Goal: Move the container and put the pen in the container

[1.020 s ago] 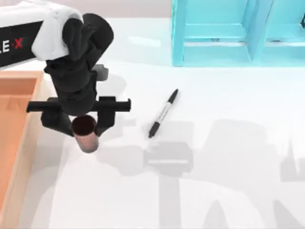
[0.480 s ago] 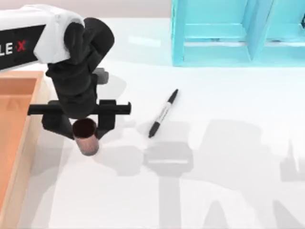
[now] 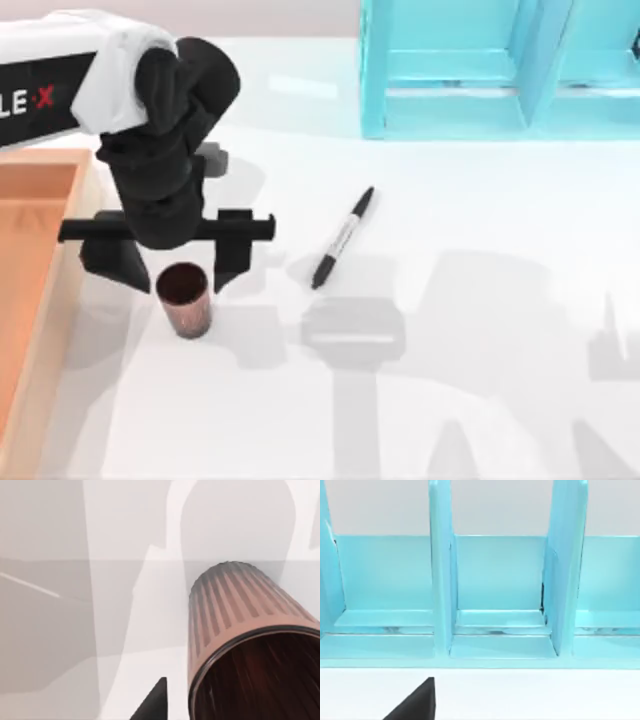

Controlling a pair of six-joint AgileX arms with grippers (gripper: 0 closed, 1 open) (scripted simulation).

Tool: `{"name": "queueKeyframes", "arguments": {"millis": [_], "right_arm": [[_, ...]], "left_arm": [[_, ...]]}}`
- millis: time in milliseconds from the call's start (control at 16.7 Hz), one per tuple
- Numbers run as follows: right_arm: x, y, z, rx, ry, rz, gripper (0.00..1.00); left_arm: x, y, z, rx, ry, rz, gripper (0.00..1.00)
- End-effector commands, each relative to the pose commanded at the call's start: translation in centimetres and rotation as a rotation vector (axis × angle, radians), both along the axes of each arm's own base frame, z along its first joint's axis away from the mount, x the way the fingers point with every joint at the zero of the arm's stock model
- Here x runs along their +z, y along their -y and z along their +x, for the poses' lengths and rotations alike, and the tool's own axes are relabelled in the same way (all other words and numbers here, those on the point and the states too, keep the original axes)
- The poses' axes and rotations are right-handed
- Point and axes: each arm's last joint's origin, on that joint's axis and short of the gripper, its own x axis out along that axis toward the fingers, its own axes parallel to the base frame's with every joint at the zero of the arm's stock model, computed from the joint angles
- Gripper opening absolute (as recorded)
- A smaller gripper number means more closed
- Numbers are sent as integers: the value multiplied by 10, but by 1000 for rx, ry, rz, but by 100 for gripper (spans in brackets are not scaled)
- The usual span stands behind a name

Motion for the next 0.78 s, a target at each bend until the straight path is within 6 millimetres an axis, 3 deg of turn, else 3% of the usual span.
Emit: {"name": "queueKeyframes", "arguments": {"millis": [120, 780], "right_arm": [[0, 0, 0, 0, 0, 0, 100], [0, 0, 0, 0, 0, 0, 100]], "left_arm": [[0, 0, 0, 0, 0, 0, 100], [7, 1, 3, 3, -8, 2, 100]]}}
